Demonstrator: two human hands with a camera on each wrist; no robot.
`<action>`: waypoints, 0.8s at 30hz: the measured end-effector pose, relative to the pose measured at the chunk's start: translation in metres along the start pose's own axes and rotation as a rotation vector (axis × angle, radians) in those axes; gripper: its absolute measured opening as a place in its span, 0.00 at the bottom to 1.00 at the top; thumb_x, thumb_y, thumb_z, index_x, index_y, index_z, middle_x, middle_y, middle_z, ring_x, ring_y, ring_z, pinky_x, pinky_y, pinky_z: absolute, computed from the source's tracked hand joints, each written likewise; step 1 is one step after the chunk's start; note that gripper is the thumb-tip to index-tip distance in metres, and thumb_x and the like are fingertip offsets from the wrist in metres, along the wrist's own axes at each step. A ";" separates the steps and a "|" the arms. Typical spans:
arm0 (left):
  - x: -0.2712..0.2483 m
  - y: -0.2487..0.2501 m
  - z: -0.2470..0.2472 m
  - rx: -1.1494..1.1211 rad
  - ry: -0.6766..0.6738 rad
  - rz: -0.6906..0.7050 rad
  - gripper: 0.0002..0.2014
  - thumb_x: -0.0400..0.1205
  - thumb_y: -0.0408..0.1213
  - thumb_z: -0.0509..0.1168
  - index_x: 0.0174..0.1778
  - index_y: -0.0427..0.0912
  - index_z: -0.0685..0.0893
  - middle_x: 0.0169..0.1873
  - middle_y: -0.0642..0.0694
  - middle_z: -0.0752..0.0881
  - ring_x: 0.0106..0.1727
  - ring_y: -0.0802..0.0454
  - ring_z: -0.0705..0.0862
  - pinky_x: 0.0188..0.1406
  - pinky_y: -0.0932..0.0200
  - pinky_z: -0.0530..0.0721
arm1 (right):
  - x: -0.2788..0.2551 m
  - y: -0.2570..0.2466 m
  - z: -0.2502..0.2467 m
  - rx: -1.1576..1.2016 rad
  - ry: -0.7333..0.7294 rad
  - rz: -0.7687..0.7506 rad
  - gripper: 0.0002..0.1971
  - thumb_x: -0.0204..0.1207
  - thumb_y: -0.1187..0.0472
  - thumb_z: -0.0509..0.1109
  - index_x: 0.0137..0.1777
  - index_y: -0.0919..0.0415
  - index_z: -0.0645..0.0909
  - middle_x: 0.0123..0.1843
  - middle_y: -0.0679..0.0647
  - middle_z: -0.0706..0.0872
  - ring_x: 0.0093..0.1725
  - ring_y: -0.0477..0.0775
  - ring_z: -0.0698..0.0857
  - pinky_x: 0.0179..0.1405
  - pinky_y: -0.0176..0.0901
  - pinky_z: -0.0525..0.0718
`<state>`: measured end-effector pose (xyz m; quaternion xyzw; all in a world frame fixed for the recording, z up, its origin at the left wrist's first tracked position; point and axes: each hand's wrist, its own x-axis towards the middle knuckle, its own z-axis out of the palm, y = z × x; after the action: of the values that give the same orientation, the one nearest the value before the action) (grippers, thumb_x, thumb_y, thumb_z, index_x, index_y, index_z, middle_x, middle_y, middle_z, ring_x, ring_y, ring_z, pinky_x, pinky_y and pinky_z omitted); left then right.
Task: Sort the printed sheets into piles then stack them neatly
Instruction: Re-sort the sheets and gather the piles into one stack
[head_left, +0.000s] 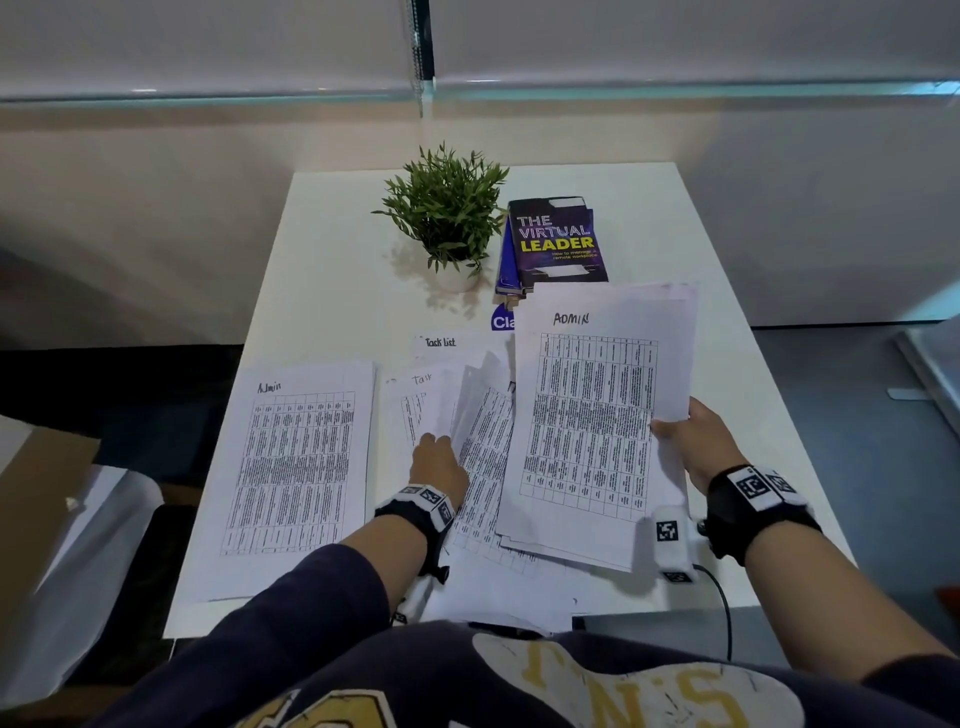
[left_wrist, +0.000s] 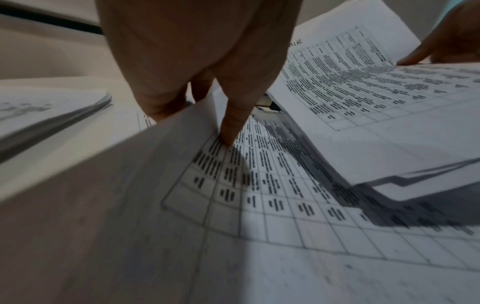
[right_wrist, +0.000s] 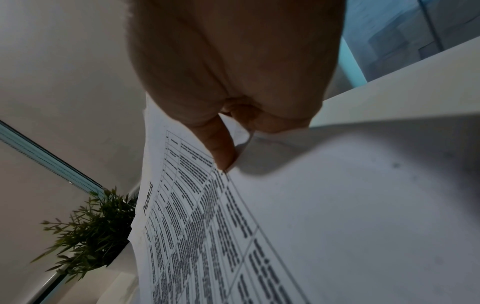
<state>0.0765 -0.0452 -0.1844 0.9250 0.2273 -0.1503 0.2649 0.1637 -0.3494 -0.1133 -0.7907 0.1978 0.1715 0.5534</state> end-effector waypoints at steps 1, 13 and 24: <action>0.000 0.001 -0.002 0.013 0.004 0.028 0.10 0.83 0.30 0.60 0.57 0.31 0.81 0.59 0.36 0.78 0.59 0.40 0.80 0.56 0.52 0.81 | 0.000 0.000 0.000 -0.001 0.000 -0.002 0.20 0.76 0.74 0.69 0.67 0.59 0.81 0.63 0.63 0.87 0.63 0.68 0.84 0.69 0.66 0.79; -0.018 0.042 -0.095 0.020 0.286 0.315 0.06 0.84 0.29 0.58 0.43 0.36 0.78 0.46 0.45 0.77 0.37 0.42 0.80 0.34 0.50 0.82 | -0.003 -0.005 -0.021 0.039 0.057 0.024 0.22 0.79 0.74 0.66 0.73 0.63 0.77 0.63 0.60 0.85 0.63 0.63 0.82 0.73 0.61 0.75; -0.037 0.074 -0.216 -0.466 0.290 0.465 0.11 0.81 0.30 0.67 0.58 0.40 0.85 0.47 0.47 0.87 0.43 0.55 0.83 0.43 0.60 0.76 | 0.000 -0.031 -0.059 0.144 0.173 -0.023 0.19 0.82 0.71 0.66 0.72 0.66 0.74 0.64 0.61 0.84 0.52 0.59 0.82 0.52 0.48 0.77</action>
<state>0.1157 0.0062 0.0376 0.8785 0.0741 0.1025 0.4607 0.1821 -0.3954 -0.0686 -0.7629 0.2478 0.0816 0.5916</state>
